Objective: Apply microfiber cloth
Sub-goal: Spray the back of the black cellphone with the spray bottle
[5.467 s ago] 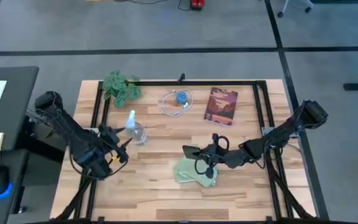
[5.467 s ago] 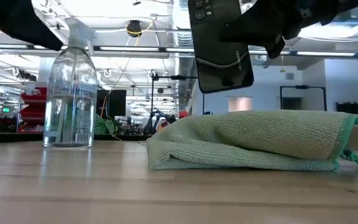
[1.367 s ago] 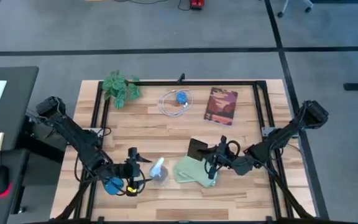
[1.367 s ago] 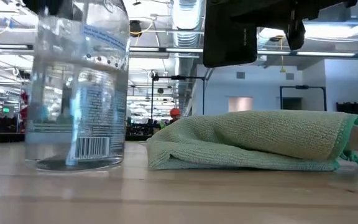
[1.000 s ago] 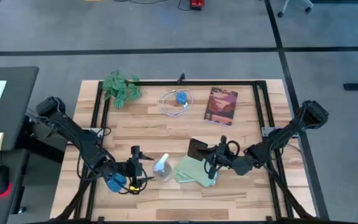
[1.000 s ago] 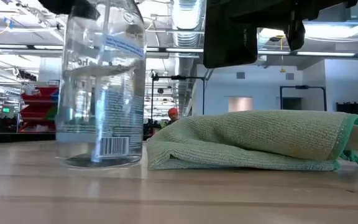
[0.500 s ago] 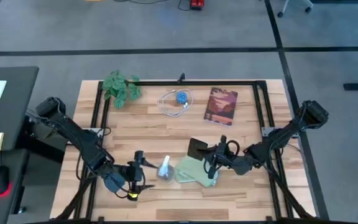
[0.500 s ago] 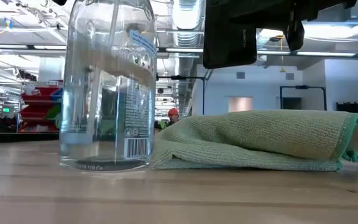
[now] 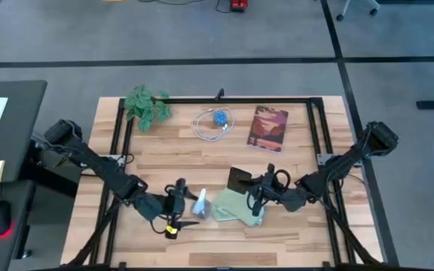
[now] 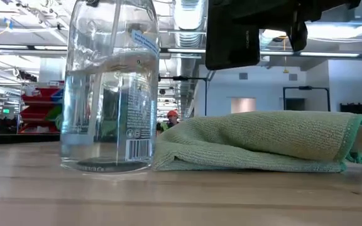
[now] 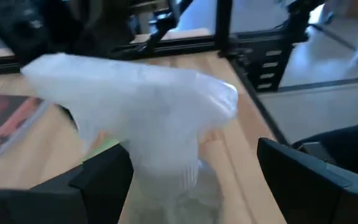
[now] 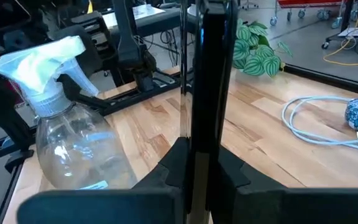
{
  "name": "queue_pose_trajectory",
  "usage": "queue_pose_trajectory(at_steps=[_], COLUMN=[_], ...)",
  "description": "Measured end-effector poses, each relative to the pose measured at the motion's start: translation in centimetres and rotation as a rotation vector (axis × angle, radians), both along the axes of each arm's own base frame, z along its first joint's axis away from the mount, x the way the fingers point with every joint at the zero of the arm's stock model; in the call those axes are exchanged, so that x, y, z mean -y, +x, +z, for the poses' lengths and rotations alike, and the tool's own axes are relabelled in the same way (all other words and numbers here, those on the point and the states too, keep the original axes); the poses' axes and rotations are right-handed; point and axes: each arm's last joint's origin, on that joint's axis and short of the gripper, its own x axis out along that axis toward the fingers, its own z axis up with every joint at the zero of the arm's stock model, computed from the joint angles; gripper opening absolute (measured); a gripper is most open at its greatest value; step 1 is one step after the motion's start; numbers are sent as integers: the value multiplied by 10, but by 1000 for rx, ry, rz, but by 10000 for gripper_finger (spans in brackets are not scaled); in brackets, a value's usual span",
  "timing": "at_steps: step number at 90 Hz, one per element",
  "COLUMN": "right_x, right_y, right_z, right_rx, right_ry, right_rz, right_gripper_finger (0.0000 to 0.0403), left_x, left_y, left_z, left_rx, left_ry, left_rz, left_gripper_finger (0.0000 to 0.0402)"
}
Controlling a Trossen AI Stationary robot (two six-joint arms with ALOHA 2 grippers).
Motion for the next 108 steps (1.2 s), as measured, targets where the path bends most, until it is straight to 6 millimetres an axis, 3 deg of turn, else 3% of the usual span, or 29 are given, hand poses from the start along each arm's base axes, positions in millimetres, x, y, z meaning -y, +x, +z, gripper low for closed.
queue_pose_trajectory(at_steps=[30, 52, 70, 108], right_x=[0, 0, 0, 1], right_y=[0, 0, 0, 0], right_z=[-1, -1, -1, -1], right_rx=[-8, -10, -14, -15], right_ry=[-4, -5, -4, -4], right_rz=[3, 4, 16, 13], right_gripper_finger=[17, 17, 17, 17], left_x=[12, 6, 0, -1], left_y=[-3, -11, -22, 5], left_z=[-1, -7, 13, 2], left_rx=[1, -127, -162, -69], left_ry=[-42, -24, 42, 231], left_rz=[-99, -63, 48, 42], left_gripper_finger=[313, 313, 313, 313])
